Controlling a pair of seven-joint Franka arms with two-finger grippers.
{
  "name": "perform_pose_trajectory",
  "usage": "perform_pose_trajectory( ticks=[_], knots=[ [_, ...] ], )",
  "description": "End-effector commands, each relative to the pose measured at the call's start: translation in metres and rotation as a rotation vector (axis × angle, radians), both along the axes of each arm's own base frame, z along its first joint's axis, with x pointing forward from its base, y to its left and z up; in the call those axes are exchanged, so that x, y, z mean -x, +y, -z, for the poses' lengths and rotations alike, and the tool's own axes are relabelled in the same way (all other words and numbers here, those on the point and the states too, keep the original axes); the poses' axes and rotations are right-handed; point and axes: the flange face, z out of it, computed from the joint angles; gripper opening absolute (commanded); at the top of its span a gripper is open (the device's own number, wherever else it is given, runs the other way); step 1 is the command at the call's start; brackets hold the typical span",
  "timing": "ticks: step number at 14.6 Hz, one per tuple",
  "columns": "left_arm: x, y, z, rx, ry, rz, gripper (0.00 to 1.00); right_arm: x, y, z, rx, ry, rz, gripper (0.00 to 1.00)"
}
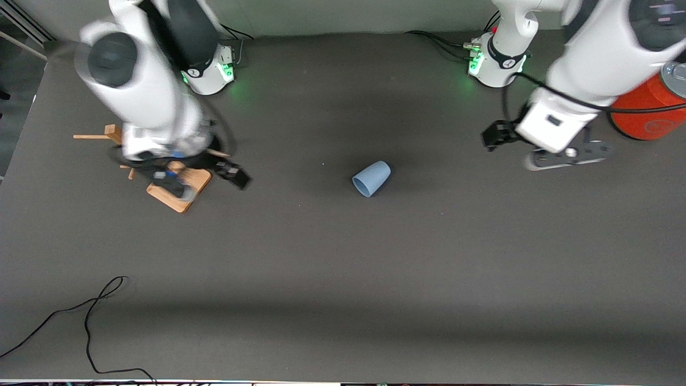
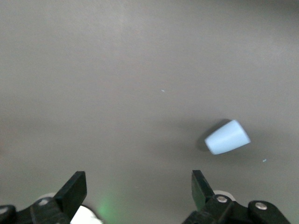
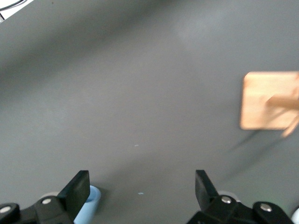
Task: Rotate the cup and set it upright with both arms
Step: 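Withdraw the right gripper while the left gripper reaches over the cup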
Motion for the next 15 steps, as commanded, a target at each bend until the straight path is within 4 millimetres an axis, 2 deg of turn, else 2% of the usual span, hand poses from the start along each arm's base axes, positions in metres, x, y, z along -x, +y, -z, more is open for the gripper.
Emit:
perform_pose_trajectory(
  ticks=[1, 3, 4, 6, 8, 10, 11, 13, 15],
  knots=[
    [-0.013, -0.077, 0.027, -0.043, 0.011, -0.132, 1.00, 0.026, -0.074, -0.029, -0.040, -0.001, -0.147, 1.00],
    [-0.025, -0.117, 0.057, -0.076, 0.025, -0.239, 1.00, 0.040, -0.129, -0.028, -0.064, -0.005, -0.261, 1.00],
    [-0.032, -0.128, 0.072, -0.085, 0.034, -0.286, 1.00, 0.046, -0.147, -0.028, -0.070, -0.015, -0.292, 1.00],
    [-0.048, -0.144, 0.099, -0.096, 0.052, -0.349, 1.00, 0.056, -0.157, -0.024, -0.070, -0.022, -0.317, 1.00],
    [-0.053, -0.168, 0.128, -0.131, 0.045, -0.358, 1.00, 0.054, -0.169, -0.021, -0.065, -0.034, -0.368, 1.00],
    [-0.052, -0.194, 0.163, -0.186, 0.026, -0.355, 1.00, 0.051, -0.184, -0.021, -0.061, -0.043, -0.427, 1.00],
    [-0.051, -0.204, 0.181, -0.212, 0.023, -0.353, 1.00, 0.052, -0.186, -0.021, -0.061, -0.043, -0.441, 1.00],
    [-0.049, -0.217, 0.207, -0.242, -0.002, -0.338, 1.00, 0.054, -0.193, -0.022, -0.065, -0.035, -0.431, 1.00],
    [-0.042, -0.232, 0.241, -0.285, -0.008, -0.299, 1.00, 0.054, -0.197, -0.013, -0.068, -0.021, -0.424, 1.00]
  ],
)
